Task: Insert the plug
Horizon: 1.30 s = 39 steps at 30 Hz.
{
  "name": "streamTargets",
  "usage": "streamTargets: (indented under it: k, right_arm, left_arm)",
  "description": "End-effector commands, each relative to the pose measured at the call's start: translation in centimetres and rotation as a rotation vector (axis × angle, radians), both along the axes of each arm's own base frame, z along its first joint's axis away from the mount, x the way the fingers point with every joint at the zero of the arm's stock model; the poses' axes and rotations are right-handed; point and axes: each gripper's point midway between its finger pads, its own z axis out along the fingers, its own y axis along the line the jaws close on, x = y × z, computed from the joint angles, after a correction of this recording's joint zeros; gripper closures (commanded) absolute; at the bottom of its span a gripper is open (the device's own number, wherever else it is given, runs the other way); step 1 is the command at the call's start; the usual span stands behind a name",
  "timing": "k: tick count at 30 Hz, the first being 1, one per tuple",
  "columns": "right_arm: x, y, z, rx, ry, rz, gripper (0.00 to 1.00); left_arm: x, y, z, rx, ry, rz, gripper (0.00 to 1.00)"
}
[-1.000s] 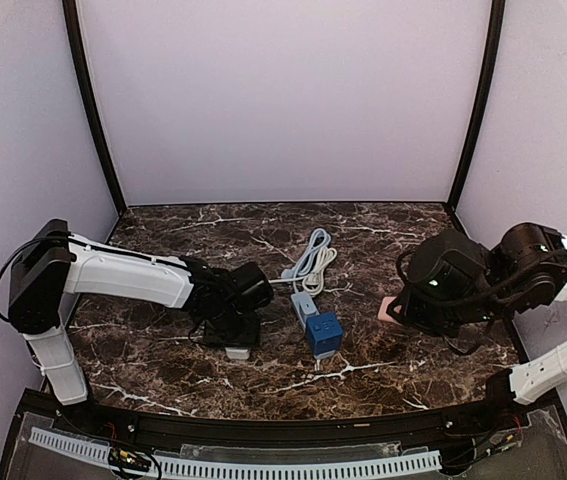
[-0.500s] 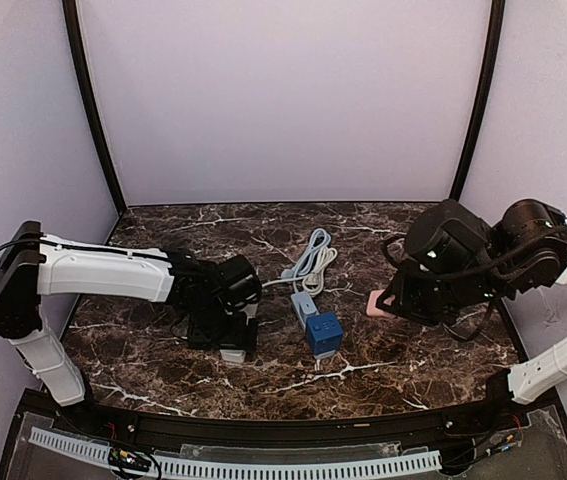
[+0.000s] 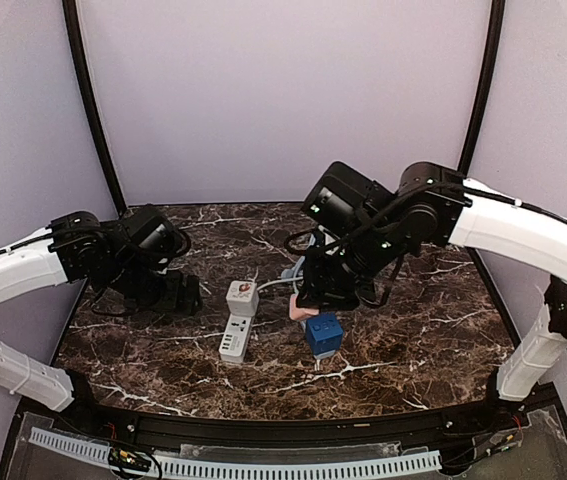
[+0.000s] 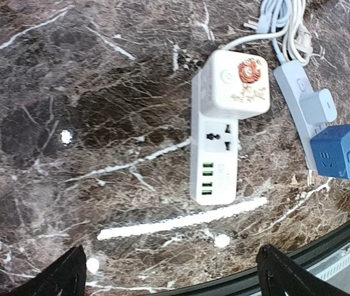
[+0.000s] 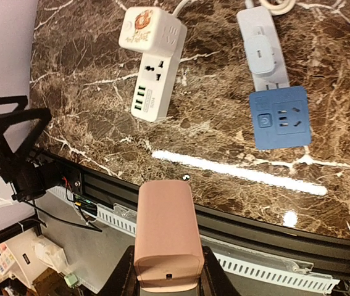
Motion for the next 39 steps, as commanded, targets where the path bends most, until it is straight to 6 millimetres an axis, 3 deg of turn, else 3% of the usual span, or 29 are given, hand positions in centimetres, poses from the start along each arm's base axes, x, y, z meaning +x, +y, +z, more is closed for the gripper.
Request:
streamTargets:
  k: [1,8,11,14,18,24,29,32,39]
  right_arm:
    - [-0.5,3.0,-0.4,0.027,0.071,0.097,1.0]
    - [0.8,7.0,-2.2,0.023,0.119,0.146,1.0]
    - [1.5,8.3,-3.7,0.01,0.148,0.152,1.0]
    - [2.4,9.0,-4.7,-0.006,0.171,0.14,1.0]
    - [3.3,9.6,-6.1,-0.038,0.173,0.137,1.0]
    - [3.5,10.0,-8.6,-0.08,0.213,0.131,1.0]
    - [4.4,11.4,-9.8,-0.067,0.23,0.124,1.0]
    - [5.0,12.1,-10.6,-0.068,0.238,0.121,1.0]
    - [6.9,12.5,-12.0,-0.069,0.241,0.088,1.0]
  left_arm:
    - [-0.3,5.1,0.3,0.129,-0.019,0.008,0.04]
    - [0.4,9.3,1.2,0.216,-0.114,0.021,0.01]
    - [0.7,10.0,0.8,0.265,-0.116,0.028,0.01]
    - [1.3,10.9,1.7,0.319,-0.14,0.062,0.01]
    - [2.2,11.2,3.0,0.377,-0.187,0.032,0.01]
    - [3.1,12.7,5.5,0.397,-0.394,0.016,0.01]
    - [2.7,13.6,4.6,0.365,-0.487,0.023,0.01]
    - [2.4,13.6,5.2,0.309,-0.537,0.034,0.01]
    - [2.6,13.6,5.2,0.315,-0.559,0.023,0.01]
